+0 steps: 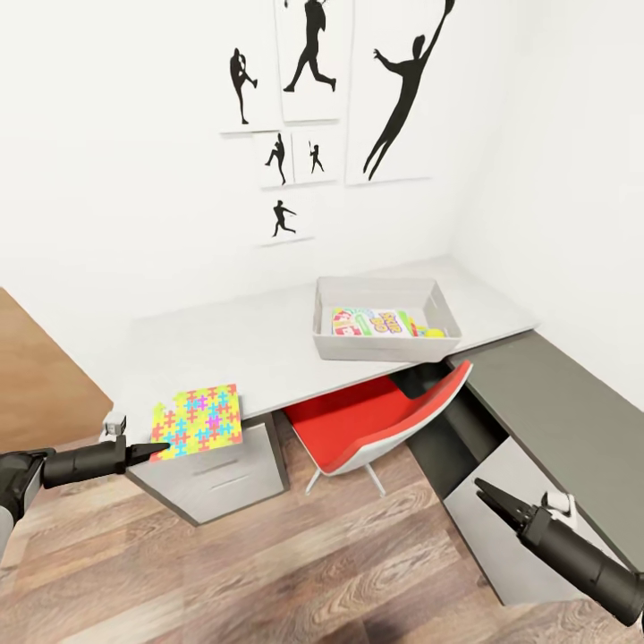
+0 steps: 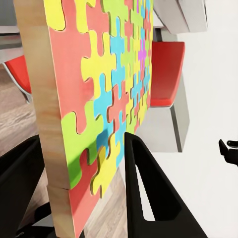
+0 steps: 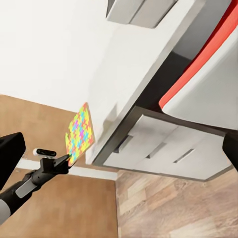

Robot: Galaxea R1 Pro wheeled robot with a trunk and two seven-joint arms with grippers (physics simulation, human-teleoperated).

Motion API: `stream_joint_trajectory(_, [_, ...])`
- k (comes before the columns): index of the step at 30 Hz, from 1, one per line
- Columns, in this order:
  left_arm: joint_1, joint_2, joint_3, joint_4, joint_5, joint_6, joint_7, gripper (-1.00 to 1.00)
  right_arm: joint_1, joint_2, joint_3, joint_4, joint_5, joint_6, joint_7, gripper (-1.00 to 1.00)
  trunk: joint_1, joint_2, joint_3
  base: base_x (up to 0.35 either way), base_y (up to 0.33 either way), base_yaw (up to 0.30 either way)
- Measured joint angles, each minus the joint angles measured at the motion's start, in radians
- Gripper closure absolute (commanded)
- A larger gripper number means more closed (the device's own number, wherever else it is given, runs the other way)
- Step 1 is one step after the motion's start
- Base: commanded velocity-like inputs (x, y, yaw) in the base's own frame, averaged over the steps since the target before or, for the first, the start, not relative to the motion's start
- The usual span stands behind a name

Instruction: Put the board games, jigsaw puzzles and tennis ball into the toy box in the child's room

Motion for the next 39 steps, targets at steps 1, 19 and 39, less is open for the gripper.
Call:
stream_joint_trajectory(1, [0.0,0.0,0.0,0.0,0.0,0.0,0.0,1.0,0.001,0.0,-0.003,0.0,0.0,0.0,0.001,-1.0,0.0,0.0,0.002,0.0,0.0,0.0])
stream_joint_trajectory(19, [0.0,0.016,0.0,0.0,0.0,0.0,0.0,1.0,0.008,0.002,-0.017,0.0,0.0,0.0,0.007,-1.0,0.0,0.0,0.032,0.0,0.0,0.0])
stream_joint_trajectory(39, [0.0,0.018,-0.001,0.0,0.001,0.0,0.0,1.0,0.01,0.002,-0.023,0.0,0.0,0.0,0.007,-1.0,0.0,0.0,0.065,0.0,0.0,0.0])
